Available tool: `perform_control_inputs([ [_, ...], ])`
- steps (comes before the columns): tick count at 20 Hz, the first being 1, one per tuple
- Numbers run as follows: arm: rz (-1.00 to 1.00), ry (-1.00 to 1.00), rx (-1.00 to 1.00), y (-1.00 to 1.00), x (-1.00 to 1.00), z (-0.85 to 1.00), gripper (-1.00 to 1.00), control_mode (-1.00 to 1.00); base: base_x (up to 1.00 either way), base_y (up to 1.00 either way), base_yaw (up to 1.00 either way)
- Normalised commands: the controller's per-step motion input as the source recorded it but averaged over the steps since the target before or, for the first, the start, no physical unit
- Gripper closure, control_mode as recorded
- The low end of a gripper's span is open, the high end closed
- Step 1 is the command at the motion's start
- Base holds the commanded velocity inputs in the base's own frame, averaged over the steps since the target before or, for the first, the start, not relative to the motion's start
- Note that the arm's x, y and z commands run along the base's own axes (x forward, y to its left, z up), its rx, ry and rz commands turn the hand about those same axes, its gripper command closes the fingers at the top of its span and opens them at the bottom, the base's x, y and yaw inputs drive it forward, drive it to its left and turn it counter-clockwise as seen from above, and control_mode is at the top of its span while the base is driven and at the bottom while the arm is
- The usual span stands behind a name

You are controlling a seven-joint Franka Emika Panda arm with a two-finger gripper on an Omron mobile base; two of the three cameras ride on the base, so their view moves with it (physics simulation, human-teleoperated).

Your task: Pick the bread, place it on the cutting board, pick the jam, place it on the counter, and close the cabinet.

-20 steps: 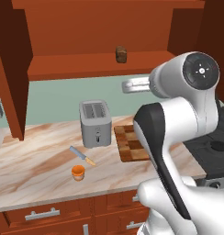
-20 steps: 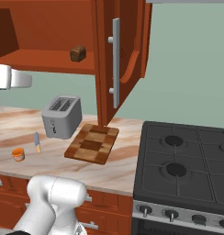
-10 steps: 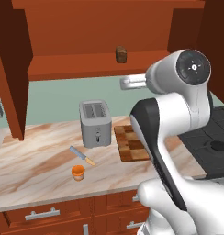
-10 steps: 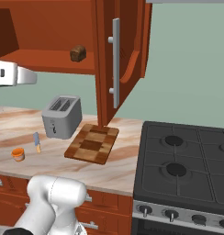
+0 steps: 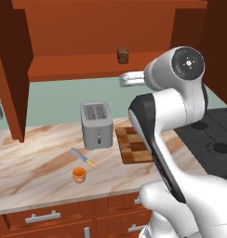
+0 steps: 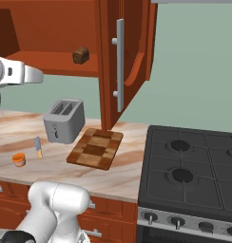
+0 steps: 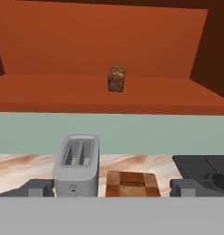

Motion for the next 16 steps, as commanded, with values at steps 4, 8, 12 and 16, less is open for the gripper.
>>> perform_control_inputs([
  [4,0.00,0.00,0.00,0.00,0.24,0.00,-1.00,-1.00,0.00,0.00,0.00],
  [8,0.00,-0.01,0.00,0.00,0.25,0.00,-1.00,-1.00,0.00,0.00,0.00],
  [12,0.00,-0.01,0.00,0.00,0.25,0.00,-1.00,-1.00,0.00,0.00,0.00],
  [16,0.00,0.00,0.00,0.00,0.27,0.00,-1.00,-1.00,0.00,0.00,0.00],
])
